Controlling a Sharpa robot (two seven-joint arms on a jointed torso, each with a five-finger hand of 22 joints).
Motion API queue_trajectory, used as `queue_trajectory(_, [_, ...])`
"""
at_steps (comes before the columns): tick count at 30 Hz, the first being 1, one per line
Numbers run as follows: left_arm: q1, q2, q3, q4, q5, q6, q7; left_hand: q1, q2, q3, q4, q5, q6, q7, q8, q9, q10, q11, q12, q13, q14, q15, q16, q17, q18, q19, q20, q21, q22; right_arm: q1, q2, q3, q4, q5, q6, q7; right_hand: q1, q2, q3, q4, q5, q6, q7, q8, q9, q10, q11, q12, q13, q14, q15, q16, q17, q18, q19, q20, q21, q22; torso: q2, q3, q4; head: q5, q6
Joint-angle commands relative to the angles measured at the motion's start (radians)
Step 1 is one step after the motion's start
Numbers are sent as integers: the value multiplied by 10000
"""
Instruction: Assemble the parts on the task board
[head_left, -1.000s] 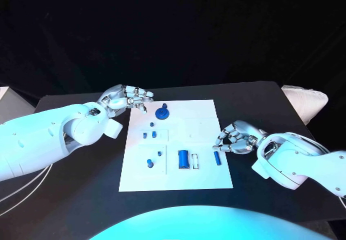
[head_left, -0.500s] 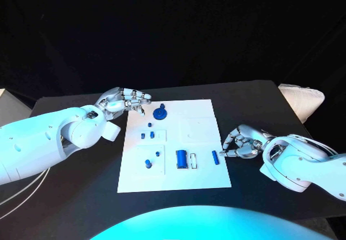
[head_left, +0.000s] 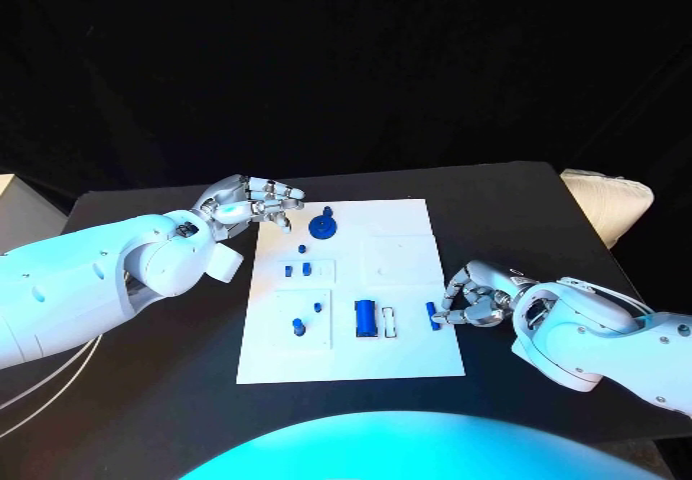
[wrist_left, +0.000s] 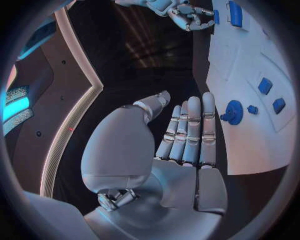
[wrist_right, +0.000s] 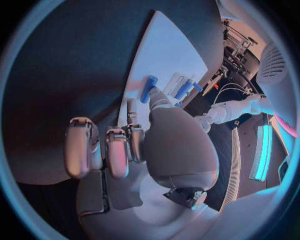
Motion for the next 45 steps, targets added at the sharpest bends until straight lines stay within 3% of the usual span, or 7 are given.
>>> queue_trajectory(1, [-5, 2, 7, 33, 44, 114, 127, -44, 26, 4, 68, 32, -92, -11, 32, -11, -72, -29, 23, -12, -25, 67, 25, -6, 146, 78, -13, -45, -9, -55, 131, -3, 4, -295, 275, -275, -119, 1, -68, 0, -61, 77, -5, -17, 5, 472, 40, -35, 1827, 997, 32, 6, 2525, 87, 310, 65, -12, 2016, -9, 10, -10, 12, 2])
queue_trajectory(15, [-7, -27, 7, 46, 44, 116, 123, -44, 26, 4, 68, 32, -92, -11, 32, -11, -72, -29, 23, -12, -25, 67, 25, -6, 146, 78, -13, -45, -9, -247, 629, -3, -166, -574, 531, -353, 994, 163, 362, -123, 276, 145, -109, 11, 110, 486, -62, -13, 1845, 1006, -65, 22, 2558, 79, 332, -18, 9, 2028, -2, 12, -21, 4, 2])
queue_trajectory(27, [-7, -42, 7, 53, 44, 116, 114, -20, 27, 2, 83, 31, -94, -10, 44, -15, -89, -28, 62, -17, -27, 66, 35, -6, 146, 109, -16, -77, -38, -445, 1010, -3, -303, -1505, 972, -674, 1700, -37, 1177, -69, 350, 196, -104, -96, 100, 449, -69, -103, 1804, 1014, -74, 36, 2587, 70, 346, -42, 20, 2039, -6, 6, -11, -2, 2])
queue_trajectory(33, [-7, -38, 7, 59, 44, 116, 108, -20, 27, 2, 83, 31, -94, -10, 44, -15, -89, -28, 62, -17, -27, 66, 35, -6, 146, 109, -16, -77, -38, -462, 1079, -3, -307, -1776, 920, -853, 1546, -353, 1992, -53, 1495, 262, -91, -197, 88, 434, -63, -143, 1791, 1011, -67, 31, 2579, 73, 348, -40, -7, 2039, -14, 0, -5, 12, 2])
queue_trajectory(36, [-7, -38, 8, 62, 44, 113, 107, -20, 27, 2, 83, 31, -94, -10, 44, -15, -89, -28, 62, -17, -27, 66, 35, -6, 146, 109, -16, -77, -38, -465, 1076, -1, -294, -1640, 817, -944, 1521, -524, 2755, -80, 2621, 312, -104, -173, 149, 448, -84, -117, 1809, 1017, -89, 43, 2600, 65, 369, -67, 37, 2054, -7, 1, 8, -11, 2])
queue_trajectory(40, [-7, -41, 8, 62, 44, 100, 107, -20, 27, 2, 83, 31, -94, -10, 44, -15, -89, -28, 62, -17, -27, 66, 35, -6, 146, 109, -16, -77, -38, -455, 1004, 6, -202, -1132, 614, -943, 1116, -865, 4312, -205, 2867, 267, -137, -10, 381, 501, -113, -38, 1855, 1026, -121, 63, 2634, 38, 421, -91, 182, 2091, -14, 2, -4, 24, 2])
queue_trajectory(45, [-7, -32, 8, 66, 44, 98, 106, -18, 29, 0, 90, 31, -96, -8, 47, -17, -95, -27, 71, -18, -28, 66, 38, -6, 146, 117, -16, -85, -45, -377, 911, 27, 65, -751, 228, -723, 772, -968, 4910, -367, 3140, 211, -143, 119, 552, 533, -125, 12, 1883, 1026, -125, 63, 2634, 23, 447, -100, 270, 2112, -6, -3, -8, -11, 2])
